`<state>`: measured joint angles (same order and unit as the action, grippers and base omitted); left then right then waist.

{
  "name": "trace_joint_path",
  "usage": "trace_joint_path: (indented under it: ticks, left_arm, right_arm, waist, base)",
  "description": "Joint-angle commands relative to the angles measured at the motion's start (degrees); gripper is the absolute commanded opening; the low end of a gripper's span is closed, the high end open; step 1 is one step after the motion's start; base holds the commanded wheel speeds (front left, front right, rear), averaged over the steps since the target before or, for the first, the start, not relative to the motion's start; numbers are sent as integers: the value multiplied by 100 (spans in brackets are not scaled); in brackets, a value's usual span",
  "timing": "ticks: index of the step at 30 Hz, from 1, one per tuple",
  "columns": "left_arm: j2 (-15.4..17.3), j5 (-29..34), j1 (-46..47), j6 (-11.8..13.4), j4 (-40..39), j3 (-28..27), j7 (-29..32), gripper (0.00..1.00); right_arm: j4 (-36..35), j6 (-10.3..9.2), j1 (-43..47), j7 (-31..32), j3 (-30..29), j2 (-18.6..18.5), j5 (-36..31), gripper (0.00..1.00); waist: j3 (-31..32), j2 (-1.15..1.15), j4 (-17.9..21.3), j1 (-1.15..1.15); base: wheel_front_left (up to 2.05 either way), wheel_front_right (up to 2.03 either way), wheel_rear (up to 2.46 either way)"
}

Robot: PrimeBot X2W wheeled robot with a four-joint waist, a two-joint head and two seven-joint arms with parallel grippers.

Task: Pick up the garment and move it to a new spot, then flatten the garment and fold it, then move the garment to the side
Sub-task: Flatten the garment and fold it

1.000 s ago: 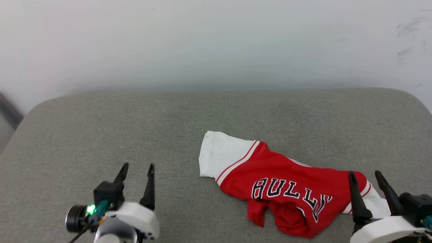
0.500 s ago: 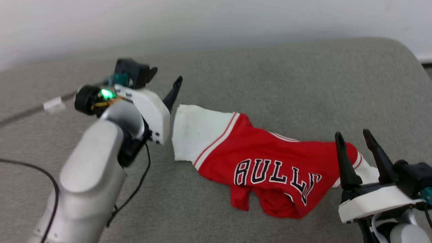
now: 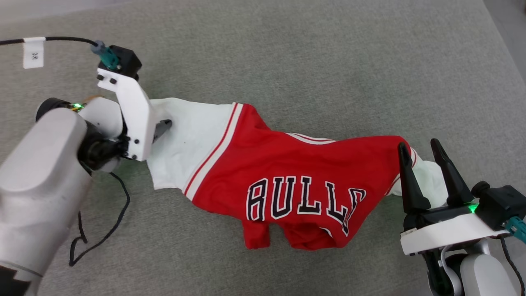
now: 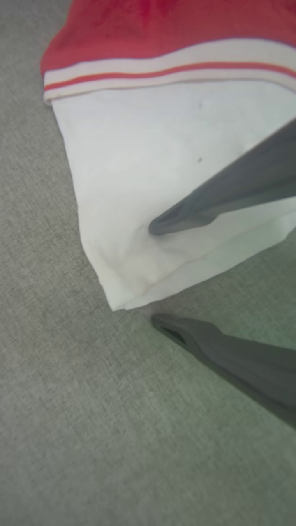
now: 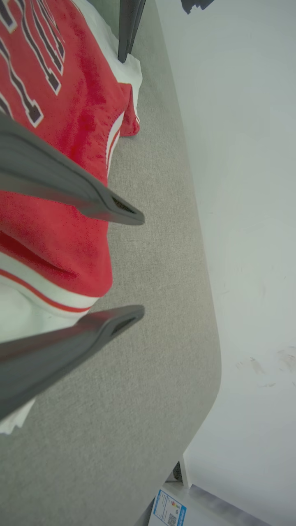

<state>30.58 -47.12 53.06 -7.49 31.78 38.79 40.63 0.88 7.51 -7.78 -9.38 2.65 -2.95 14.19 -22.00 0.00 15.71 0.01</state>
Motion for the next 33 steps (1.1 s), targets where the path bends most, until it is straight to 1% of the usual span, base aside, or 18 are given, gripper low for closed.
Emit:
trace_joint_path:
  ticks: [1, 3, 6, 7, 8, 9, 10, 11, 13, 19, 22, 27, 29, 33]
  left_arm:
    - [46, -85, 23, 2, 79, 79, 104, 100]
    - [68, -224, -67, 6, 265, 187, 191, 100]
    - [-117, -477, -266, 5, 642, 340, 428, 100]
    - [-186, -544, -371, 5, 778, 433, 568, 96]
    - [-263, -644, -470, 5, 895, 473, 695, 48]
    - [-332, -701, -527, -2, 988, 507, 777, 7]
    - [-400, -745, -574, -5, 1059, 546, 819, 0]
    - [-443, -737, -592, -9, 1092, 590, 790, 0]
    - [-519, -648, -584, -11, 1088, 610, 447, 0]
    - [-593, -358, -360, 18, 1207, 464, -893, 0]
    - [-661, -212, -311, 141, 1232, 369, -1578, 0]
    - [-693, 11, -468, 444, 1028, 236, -2640, 0]
    - [-680, 38, -640, 564, 854, 187, -2955, 0]
    - [-540, 83, -980, 806, 308, 76, -3381, 0]
  right_arm:
    - [47, -4, -96, -45, 1, 13, 20, 100]
    - [125, -4, -98, -98, -22, 14, 48, 100]
    - [217, -4, -96, -159, -63, 12, 75, 100]
    - [241, -4, -99, -175, -65, 13, 104, 100]
    - [260, -4, -100, -177, -70, 12, 91, 100]
    - [282, -4, -110, -182, -78, 12, 87, 100]
    - [296, -4, -117, -178, -85, 12, 86, 100]
    - [307, -4, -129, -170, -89, 12, 86, 100]
    - [320, -4, -148, -154, -115, 12, 80, 100]
    - [345, -4, -60, -1, -282, 11, 93, 100]
    - [343, -4, 45, 153, -396, 11, 147, 100]
    - [353, -4, 134, 524, -673, 10, 195, 100]
    - [353, -4, 192, 718, -819, 10, 263, 100]
    - [391, -4, 165, 1219, -1216, 9, 377, 100]
  waist:
    - [-214, 0, 220, -1]
    - [-254, 0, 264, -1]
    - [-282, 0, 281, -1]
    - [-279, 0, 287, -1]
    - [-273, 0, 289, -1]
    - [-264, 0, 286, -1]
    - [-246, 0, 279, -1]
    - [-236, 0, 273, -1]
    - [-188, 0, 225, -1]
    - [94, 0, -63, -1]
    - [322, 0, -246, -1]
    - [765, 0, -528, -1]
    - [916, 0, -642, -1]
    - [1119, 0, -850, -1]
  base:
    - [0, 0, 0]
    - [0, 0, 0]
    - [0, 0, 0]
    - [0, 0, 0]
    - [0, 0, 0]
    - [0, 0, 0]
    - [0, 0, 0]
    - [0, 0, 0]
    - [0, 0, 0]
    - [0, 0, 0]
    - [0, 0, 0]
    - [0, 0, 0]
    - [0, 0, 0]
    - [0, 0, 0]
